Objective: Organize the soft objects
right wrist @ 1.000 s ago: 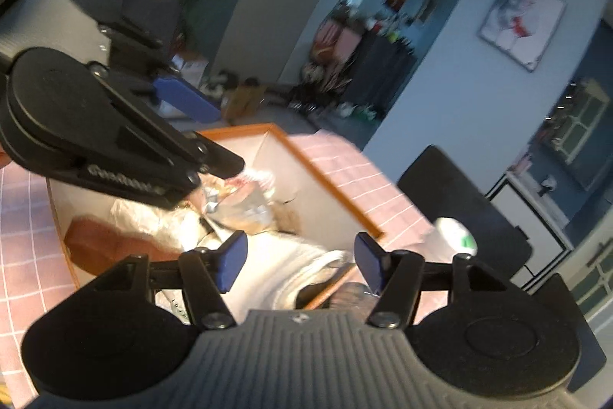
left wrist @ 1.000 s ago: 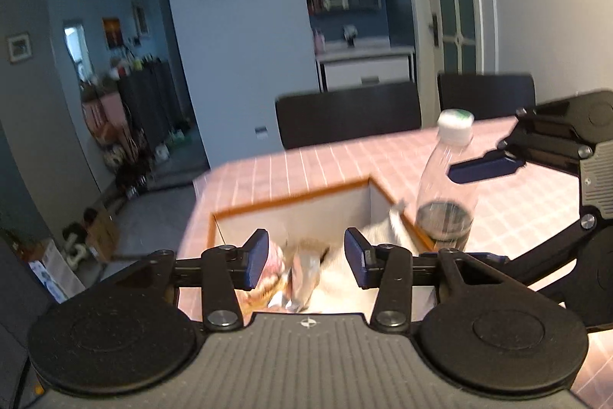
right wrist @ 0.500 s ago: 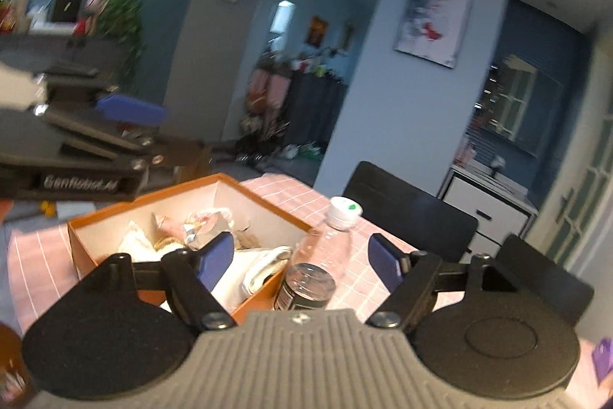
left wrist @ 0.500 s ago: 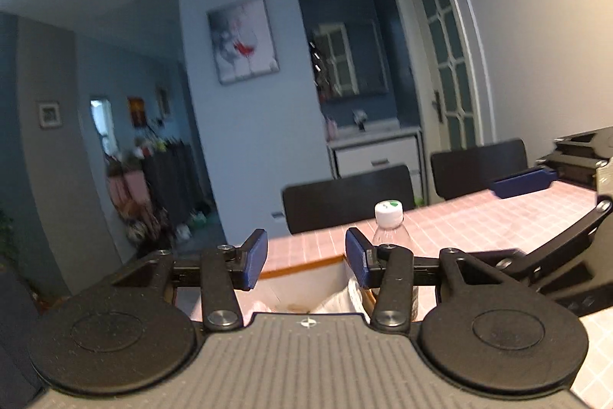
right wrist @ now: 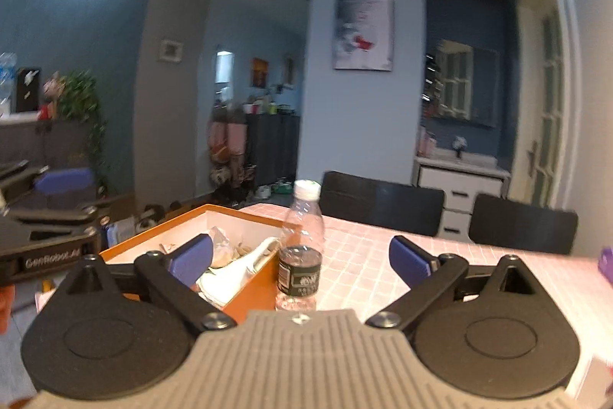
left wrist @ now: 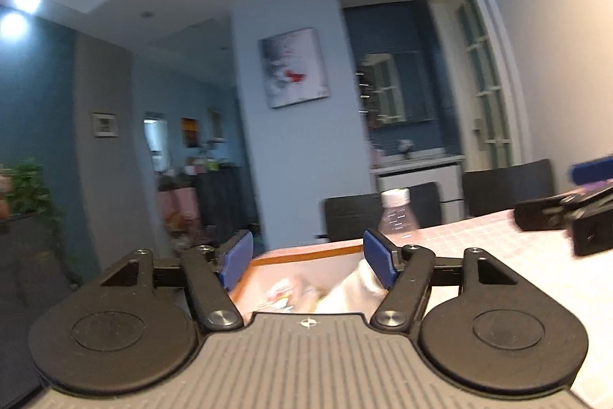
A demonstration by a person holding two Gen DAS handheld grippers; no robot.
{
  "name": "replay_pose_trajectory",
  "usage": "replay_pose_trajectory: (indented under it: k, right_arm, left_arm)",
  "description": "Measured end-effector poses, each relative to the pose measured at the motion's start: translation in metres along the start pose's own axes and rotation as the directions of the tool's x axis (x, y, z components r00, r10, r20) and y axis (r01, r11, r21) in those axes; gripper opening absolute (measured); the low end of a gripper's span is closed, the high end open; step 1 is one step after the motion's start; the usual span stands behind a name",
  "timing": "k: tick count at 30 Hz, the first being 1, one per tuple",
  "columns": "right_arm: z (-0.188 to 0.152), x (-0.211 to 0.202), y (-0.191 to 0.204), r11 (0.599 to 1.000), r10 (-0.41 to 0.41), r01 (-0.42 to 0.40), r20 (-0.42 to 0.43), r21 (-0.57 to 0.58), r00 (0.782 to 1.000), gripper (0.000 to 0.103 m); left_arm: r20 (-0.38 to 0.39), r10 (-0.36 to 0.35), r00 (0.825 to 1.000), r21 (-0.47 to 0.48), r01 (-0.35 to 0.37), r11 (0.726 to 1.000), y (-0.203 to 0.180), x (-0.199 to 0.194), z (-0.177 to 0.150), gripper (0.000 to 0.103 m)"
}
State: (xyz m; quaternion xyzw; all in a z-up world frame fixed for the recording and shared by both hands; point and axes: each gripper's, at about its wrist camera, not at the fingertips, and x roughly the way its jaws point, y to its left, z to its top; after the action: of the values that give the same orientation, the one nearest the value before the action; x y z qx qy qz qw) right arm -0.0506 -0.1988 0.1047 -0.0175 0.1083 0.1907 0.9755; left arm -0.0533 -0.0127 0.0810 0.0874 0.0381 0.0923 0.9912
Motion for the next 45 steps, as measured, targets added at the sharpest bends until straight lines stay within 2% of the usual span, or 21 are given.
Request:
replay_pose_trajectory:
  k: [2,5,9,11,15,18,20,28,45]
  right_arm:
    - [-0.006,0.0,-0.002,0.998,-0.029,0.03,-0.023,0.051,0.999,0.098]
    - [-0.012,0.009,0.001,0.993,-0.074,0.08,-0.073,0.083,0.995,0.098]
    - [-0.025,0.022,0.001,0.986,-0.097,0.114,-0.139,0.12,0.986,0.1]
    - [-0.033,0.029,0.001,0.982,-0.111,0.136,-0.18,0.13,0.977,0.1]
    - [-0.05,0.039,0.006,0.984,-0.102,0.137,-0.262,0.117,0.96,0.1]
    - [-0.059,0.047,0.013,0.986,-0.105,0.139,-0.3,0.092,0.948,0.1]
    - [-0.063,0.054,0.013,0.986,-0.092,0.13,-0.32,0.102,0.943,0.1]
    - [-0.063,0.06,0.011,0.988,-0.078,0.117,-0.333,0.097,0.94,0.1]
    - [-0.061,0.062,0.009,0.988,-0.067,0.107,-0.326,0.108,0.943,0.1]
  left_arm:
    - [-0.003,0.033,0.999,-0.011,-0.033,0.999,-0.003,-0.003,-0.006,0.092]
    - [-0.061,-0.004,0.998,-0.052,0.001,0.999,0.002,0.005,-0.01,0.092]
    - [-0.174,-0.057,0.983,-0.197,0.022,0.98,0.018,0.024,-0.015,0.092]
    - [-0.243,-0.062,0.968,-0.242,0.002,0.97,0.024,0.032,-0.019,0.092]
    - [-0.365,-0.08,0.928,-0.272,-0.025,0.962,0.03,0.046,-0.032,0.092]
    - [-0.415,-0.093,0.905,-0.289,-0.035,0.957,0.035,0.047,-0.043,0.092]
    - [-0.429,-0.096,0.898,-0.282,-0.032,0.959,0.038,0.041,-0.049,0.092]
    - [-0.445,-0.068,0.893,-0.254,-0.053,0.966,0.033,0.041,-0.059,0.092]
    - [-0.439,-0.057,0.897,-0.22,-0.046,0.974,0.023,0.045,-0.051,0.092]
